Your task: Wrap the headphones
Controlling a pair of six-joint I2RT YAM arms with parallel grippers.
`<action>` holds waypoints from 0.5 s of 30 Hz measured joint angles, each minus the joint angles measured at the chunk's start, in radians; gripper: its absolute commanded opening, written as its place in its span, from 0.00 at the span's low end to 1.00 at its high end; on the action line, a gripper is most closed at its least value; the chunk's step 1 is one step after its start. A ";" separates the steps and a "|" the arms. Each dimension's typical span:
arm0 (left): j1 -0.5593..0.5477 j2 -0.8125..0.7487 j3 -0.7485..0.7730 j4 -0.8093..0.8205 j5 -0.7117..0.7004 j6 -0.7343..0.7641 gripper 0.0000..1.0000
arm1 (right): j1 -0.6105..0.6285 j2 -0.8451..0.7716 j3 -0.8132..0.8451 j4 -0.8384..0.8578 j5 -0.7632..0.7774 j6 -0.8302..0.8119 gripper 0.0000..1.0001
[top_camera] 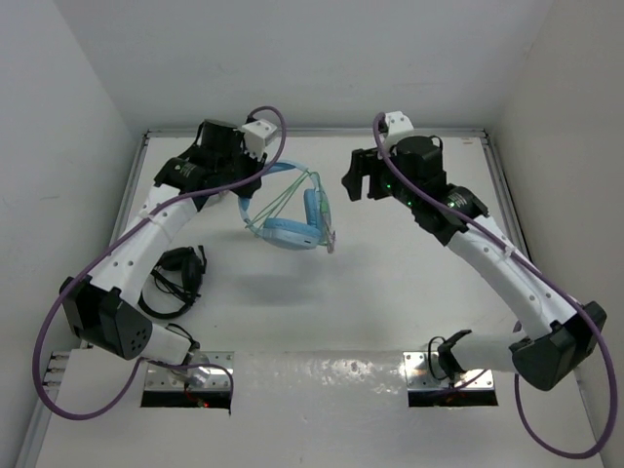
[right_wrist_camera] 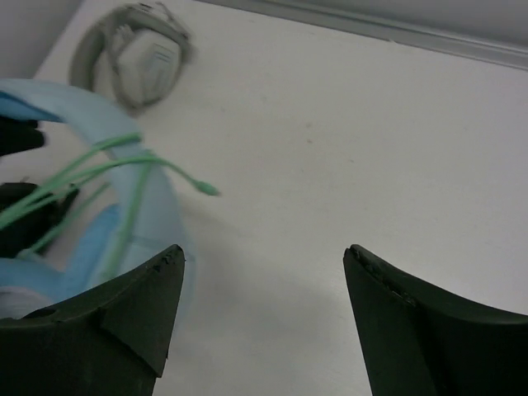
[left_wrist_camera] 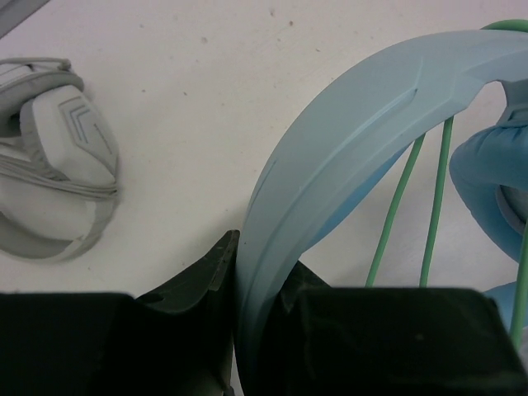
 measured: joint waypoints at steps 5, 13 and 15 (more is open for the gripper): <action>-0.001 0.002 -0.012 0.039 -0.055 -0.050 0.00 | 0.149 0.093 0.154 -0.040 0.031 0.081 0.89; -0.002 0.019 -0.014 0.047 -0.086 -0.083 0.00 | 0.169 0.261 0.206 -0.091 0.010 0.139 0.91; -0.002 0.023 -0.014 0.046 -0.087 -0.083 0.00 | 0.173 0.287 0.207 -0.093 0.000 0.143 0.90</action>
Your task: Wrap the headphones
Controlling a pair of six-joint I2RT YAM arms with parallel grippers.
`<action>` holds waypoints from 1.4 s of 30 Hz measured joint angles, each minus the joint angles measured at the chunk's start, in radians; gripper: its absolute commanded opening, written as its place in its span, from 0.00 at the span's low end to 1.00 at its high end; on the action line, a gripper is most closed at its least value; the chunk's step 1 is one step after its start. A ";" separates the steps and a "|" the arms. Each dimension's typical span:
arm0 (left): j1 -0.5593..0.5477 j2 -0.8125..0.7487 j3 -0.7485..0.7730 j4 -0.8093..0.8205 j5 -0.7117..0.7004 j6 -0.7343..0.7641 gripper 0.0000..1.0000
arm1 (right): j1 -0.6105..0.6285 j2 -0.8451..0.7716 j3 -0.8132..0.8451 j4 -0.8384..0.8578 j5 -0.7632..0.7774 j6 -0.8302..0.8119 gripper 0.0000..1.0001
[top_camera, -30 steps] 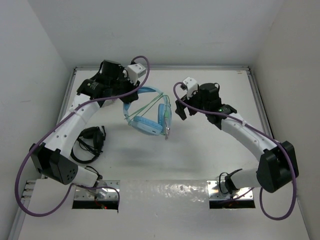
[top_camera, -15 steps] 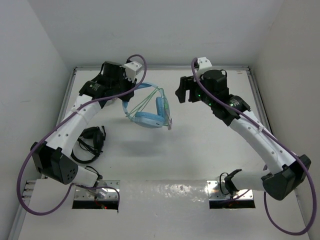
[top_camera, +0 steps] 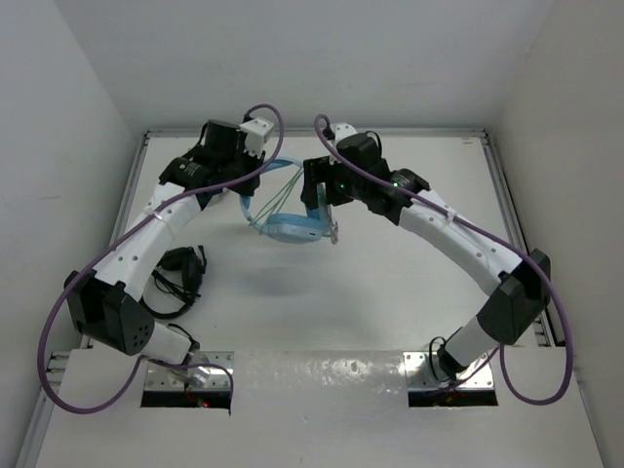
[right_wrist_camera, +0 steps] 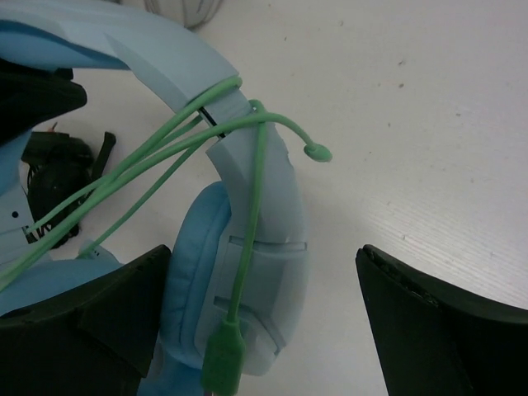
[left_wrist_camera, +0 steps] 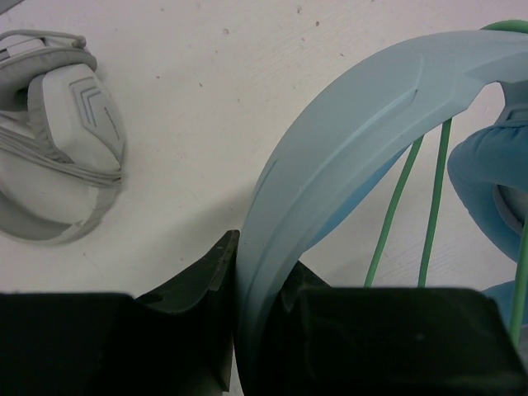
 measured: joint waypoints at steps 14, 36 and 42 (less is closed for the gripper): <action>-0.005 0.010 0.000 -0.006 -0.008 -0.021 0.10 | 0.021 0.127 0.007 -0.013 -0.001 0.019 0.00; -0.001 0.078 0.259 -0.039 -0.034 -0.074 0.97 | -0.727 0.179 -0.058 -0.248 0.074 -0.010 0.00; 0.003 0.041 0.199 -0.070 -0.076 -0.072 0.97 | -0.908 0.206 -0.117 -0.209 0.074 0.014 0.00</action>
